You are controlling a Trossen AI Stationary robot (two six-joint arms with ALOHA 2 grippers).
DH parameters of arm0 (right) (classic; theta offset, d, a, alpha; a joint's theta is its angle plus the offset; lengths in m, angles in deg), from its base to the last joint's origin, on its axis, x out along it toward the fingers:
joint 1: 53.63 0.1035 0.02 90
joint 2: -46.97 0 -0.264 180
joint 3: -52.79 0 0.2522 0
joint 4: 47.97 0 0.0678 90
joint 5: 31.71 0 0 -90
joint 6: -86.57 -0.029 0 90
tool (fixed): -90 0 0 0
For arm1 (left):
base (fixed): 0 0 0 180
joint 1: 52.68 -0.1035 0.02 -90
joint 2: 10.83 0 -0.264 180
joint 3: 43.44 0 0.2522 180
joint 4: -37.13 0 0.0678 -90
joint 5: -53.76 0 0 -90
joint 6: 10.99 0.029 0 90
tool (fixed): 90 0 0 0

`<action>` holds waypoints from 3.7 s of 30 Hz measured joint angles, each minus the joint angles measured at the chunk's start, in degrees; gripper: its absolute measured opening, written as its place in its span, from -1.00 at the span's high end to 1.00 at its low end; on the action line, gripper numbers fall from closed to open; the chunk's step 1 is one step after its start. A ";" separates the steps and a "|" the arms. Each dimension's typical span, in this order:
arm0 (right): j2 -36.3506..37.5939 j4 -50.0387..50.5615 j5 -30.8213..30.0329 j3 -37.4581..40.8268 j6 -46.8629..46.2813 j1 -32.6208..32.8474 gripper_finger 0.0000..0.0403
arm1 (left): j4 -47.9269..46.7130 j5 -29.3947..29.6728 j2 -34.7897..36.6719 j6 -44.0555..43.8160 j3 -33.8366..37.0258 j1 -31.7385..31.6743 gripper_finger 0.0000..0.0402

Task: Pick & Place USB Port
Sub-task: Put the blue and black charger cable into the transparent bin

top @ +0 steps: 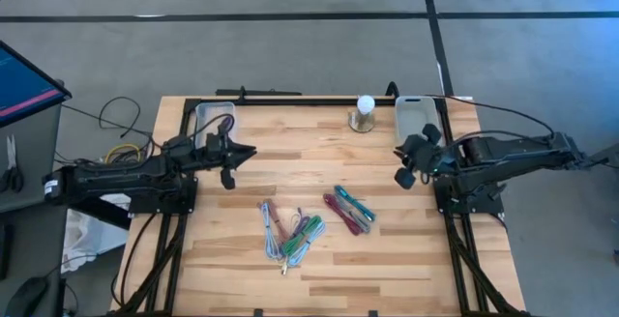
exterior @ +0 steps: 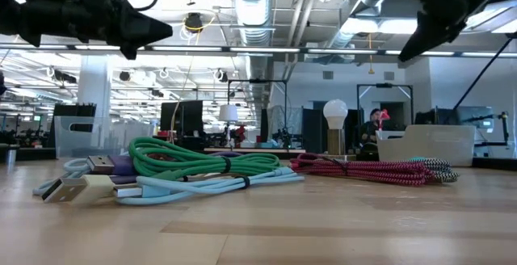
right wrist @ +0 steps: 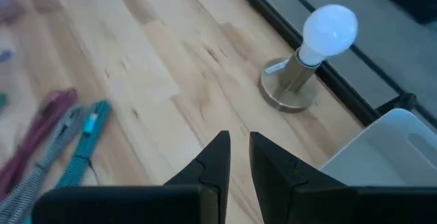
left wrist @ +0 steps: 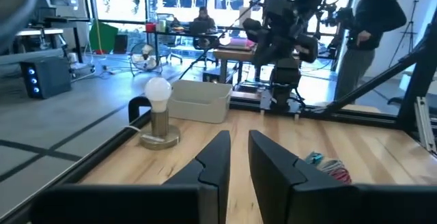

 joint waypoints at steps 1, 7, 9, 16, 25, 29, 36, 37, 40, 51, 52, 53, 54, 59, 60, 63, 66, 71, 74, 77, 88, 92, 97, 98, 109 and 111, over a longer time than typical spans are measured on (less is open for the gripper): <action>-0.76 -0.10 0.26 0.02 1.59 -0.06 0.75 | 0.00 0.05 0.00 -0.01 0.00 0.04 0.73; -4.38 -1.76 5.17 0.04 11.93 -0.07 0.75 | 0.05 1.52 0.00 1.21 0.01 0.03 0.73; -5.42 -4.04 6.07 0.04 10.32 -0.07 0.75 | 0.18 1.52 0.00 1.24 0.01 0.03 0.73; -11.98 3.77 9.59 -1.66 -4.06 -2.87 0.73 | 0.42 1.52 0.00 1.26 -0.01 0.03 0.73; -22.20 -3.07 12.93 -1.70 -2.36 -3.05 0.44 | 0.42 1.52 0.00 1.26 -0.01 0.03 0.73; -24.55 -10.51 26.92 -1.70 3.41 -3.02 0.27 | 0.42 1.52 0.00 1.29 -0.01 0.01 0.73; -26.89 -18.61 39.85 -1.76 8.27 -3.03 0.15 | 0.42 1.52 0.00 1.37 -0.01 0.03 0.73; -27.49 -18.75 40.02 -1.79 8.23 -2.90 0.14 | 0.42 1.52 0.00 1.37 -0.01 0.01 0.73; -29.59 -18.32 40.02 -1.79 7.58 -1.68 0.14 | 0.42 1.51 0.00 1.33 -0.01 0.01 0.73; -37.65 -18.60 35.58 -1.75 1.25 3.51 0.07 | 0.42 1.50 0.00 1.28 -0.01 0.01 0.73; -38.12 -18.62 35.32 -1.75 0.70 3.85 0.06 | 0.42 1.50 0.00 1.28 -0.01 0.03 0.73; -38.50 -18.88 35.05 -1.75 0.16 4.04 0.06 | 0.42 1.50 0.00 1.28 -0.01 0.03 0.73; -38.95 -18.97 34.47 -1.75 -0.46 4.37 0.06 | 0.40 1.50 0.00 1.28 -0.01 0.03 0.73; -41.68 -20.91 34.29 -1.75 -1.11 5.72 0.08 | 0.41 1.50 0.00 1.27 -0.01 0.05 0.73; -42.29 -21.66 34.23 -1.75 -1.42 5.88 0.09 | 0.40 1.50 0.00 1.26 -0.01 0.05 0.73; -43.87 -23.01 34.21 -1.75 -1.84 6.06 0.11 | 0.40 1.50 0.00 1.25 0.01 0.05 0.73; -45.35 -22.96 32.96 -1.75 -1.88 6.05 0.14 | 0.32 1.50 0.00 1.11 0.03 0.05 0.73; -47.34 -23.22 29.86 -1.91 -1.28 6.05 0.22 | 0.20 1.32 0.00 -0.04 0.10 0.05 0.73; -47.43 -23.39 29.59 -1.95 -0.51 6.05 0.33 | 0.18 1.28 -0.01 -0.04 0.12 0.05 0.73; -46.86 -23.04 28.40 -1.82 0.25 6.05 0.50 | 0.18 1.28 0.00 -0.05 0.12 0.05 0.73; -43.70 -19.30 28.11 -1.64 1.64 6.09 0.86 | 0.11 1.28 0.00 -0.05 0.12 0.05 0.73; -42.12 -19.33 25.49 -1.64 3.12 6.36 0.93 | 0.12 1.28 0.00 -0.05 0.12 0.05 0.73; -38.48 -19.34 23.41 -1.66 4.16 6.25 0.92 | 0.12 1.28 0.00 -0.05 0.14 0.05 0.73; -37.48 -19.33 22.55 -1.66 4.25 6.25 0.92 | 0.12 1.28 0.00 -0.05 0.14 0.05 0.73; -25.89 -28.30 15.85 -1.75 12.35 4.78 0.93 | 0.95 0.06 -0.62 -0.05 0.17 0.05 0.73; -25.51 -32.39 15.89 -1.75 15.59 3.87 0.93 | 2.97 -0.42 -1.63 -0.07 0.19 0.07 0.73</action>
